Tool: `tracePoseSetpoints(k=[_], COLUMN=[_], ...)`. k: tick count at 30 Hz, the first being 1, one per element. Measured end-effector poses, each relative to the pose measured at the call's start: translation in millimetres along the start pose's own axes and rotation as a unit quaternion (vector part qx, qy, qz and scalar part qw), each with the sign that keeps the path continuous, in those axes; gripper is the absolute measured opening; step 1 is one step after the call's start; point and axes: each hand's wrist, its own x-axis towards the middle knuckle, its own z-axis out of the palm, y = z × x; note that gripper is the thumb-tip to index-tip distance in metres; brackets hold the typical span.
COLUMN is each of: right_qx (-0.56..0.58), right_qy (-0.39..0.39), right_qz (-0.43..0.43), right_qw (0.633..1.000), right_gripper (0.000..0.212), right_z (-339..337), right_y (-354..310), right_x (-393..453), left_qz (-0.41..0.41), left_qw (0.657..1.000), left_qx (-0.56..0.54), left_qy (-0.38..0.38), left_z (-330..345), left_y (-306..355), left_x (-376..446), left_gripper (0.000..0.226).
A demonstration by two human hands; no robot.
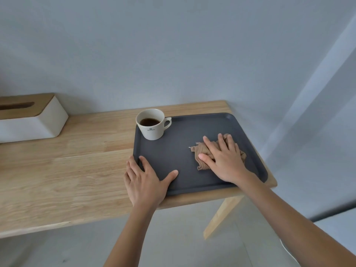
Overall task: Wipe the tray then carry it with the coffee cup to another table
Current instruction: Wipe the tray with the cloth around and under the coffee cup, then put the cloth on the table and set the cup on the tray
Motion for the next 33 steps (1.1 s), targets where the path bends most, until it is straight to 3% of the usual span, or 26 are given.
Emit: tracePoseSetpoints(k=[5,8,9,11,14,18,21,25,29,33], right_qx=[0.072,0.173,0.147,0.071,0.093,0.223,0.328,0.375,0.407,0.451], right_qy=[-0.054,0.051,0.082,0.067,0.049,0.096,0.071,0.025,-0.012,-0.056], right_qz=[-0.027,0.021,0.058,0.097,0.068,0.018,-0.026,-0.112,-0.179,-0.212], right_qw=[0.996,0.983,0.984,0.990,0.992,0.970,0.942,0.920,0.896,0.865], right_gripper=[0.065,0.057,0.055,0.048,0.023,0.006,0.006,0.010,0.019,0.034], right_z=[-10.6,-27.5,-31.8,-35.7,-26.1,-50.5,-80.6,-121.6,-159.4,-177.0], right_y=[-2.0,22.1,33.2,48.7,43.9,36.8,26.4,9.8,-2.7,-5.9], right_x=[-25.5,-16.1,-13.2,-9.3,-1.7,-11.9,-20.0,-29.9,-34.2,-28.2], left_qz=[0.004,0.006,0.010,0.020,0.012,0.054,0.172,0.270,0.310,0.291], left_qw=[1.000,1.000,1.000,1.000,1.000,0.985,0.954,0.889,0.821,0.814], left_qx=[0.013,0.016,0.011,-0.001,-0.012,-0.161,-0.242,-0.341,-0.389,-0.396], left_qy=[-0.009,-0.013,-0.010,-0.004,-0.011,0.011,0.033,-0.146,-0.281,-0.309], left_z=[-3.4,-6.2,-7.6,-9.0,-4.6,-13.3,-28.8,-57.1,-80.1,-110.4], left_y=[0.0,3.1,4.2,6.4,-1.1,16.9,43.3,76.8,85.9,67.5], left_x=[-0.4,0.6,-1.6,-3.6,-1.8,-4.3,3.2,19.6,31.5,34.5], left_gripper=[0.119,0.118,0.118,0.117,0.113,0.091,0.084,0.094,0.051,0.033])
